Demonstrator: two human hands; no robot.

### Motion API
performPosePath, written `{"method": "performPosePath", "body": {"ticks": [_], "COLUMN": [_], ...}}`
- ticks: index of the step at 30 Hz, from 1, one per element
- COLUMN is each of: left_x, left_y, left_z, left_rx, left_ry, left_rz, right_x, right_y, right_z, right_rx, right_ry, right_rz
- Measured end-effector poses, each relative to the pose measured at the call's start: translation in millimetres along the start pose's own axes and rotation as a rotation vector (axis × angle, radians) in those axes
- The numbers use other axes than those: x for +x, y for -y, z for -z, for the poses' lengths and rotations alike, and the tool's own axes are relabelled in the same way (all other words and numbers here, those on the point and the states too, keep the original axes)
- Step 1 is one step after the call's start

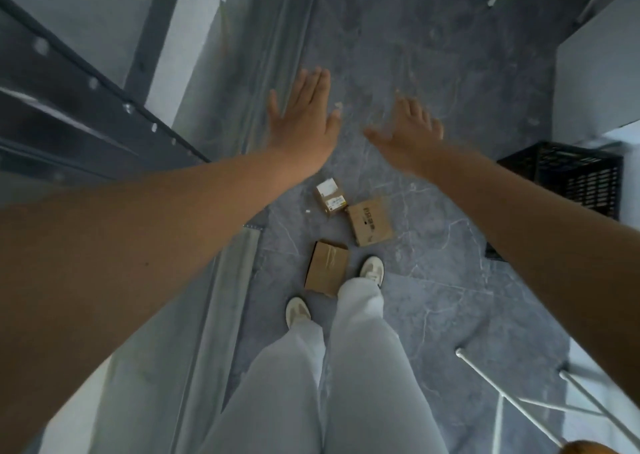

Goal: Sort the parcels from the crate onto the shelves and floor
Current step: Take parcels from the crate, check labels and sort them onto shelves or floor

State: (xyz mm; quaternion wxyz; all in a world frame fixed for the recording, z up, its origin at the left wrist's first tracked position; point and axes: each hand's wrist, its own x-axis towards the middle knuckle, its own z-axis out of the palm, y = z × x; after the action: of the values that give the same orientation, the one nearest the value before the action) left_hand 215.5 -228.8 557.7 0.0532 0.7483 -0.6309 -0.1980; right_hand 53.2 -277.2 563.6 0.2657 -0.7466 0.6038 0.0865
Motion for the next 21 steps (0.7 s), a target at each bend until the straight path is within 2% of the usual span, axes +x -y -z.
{"method": "performPosePath", "body": {"ticks": [7, 14, 19, 21], "left_x": [50.7, 67.6, 72.4, 78.9], "left_y": [46.0, 89.0, 116.2, 128.7], "left_z": [-95.0, -198.2, -268.4, -296.0], "left_rx": [-0.006, -0.086, -0.103, -0.093], "left_ry": [0.080, 0.105, 0.177, 0.189], "left_rz": [0.163, 0.395, 0.414, 0.382], "right_x": [72.8, 138.6, 166.2, 178.2], "right_y": [-56.8, -96.7, -124.2, -136.4], "right_z": [-92.5, -190.6, -262.3, -293.9], "right_rx": [0.037, 0.252, 0.387, 0.469], "right_ry": [0.192, 0.346, 0.436, 0.470], "right_rz": [-0.022, -0.110, -0.215, -0.336]}}
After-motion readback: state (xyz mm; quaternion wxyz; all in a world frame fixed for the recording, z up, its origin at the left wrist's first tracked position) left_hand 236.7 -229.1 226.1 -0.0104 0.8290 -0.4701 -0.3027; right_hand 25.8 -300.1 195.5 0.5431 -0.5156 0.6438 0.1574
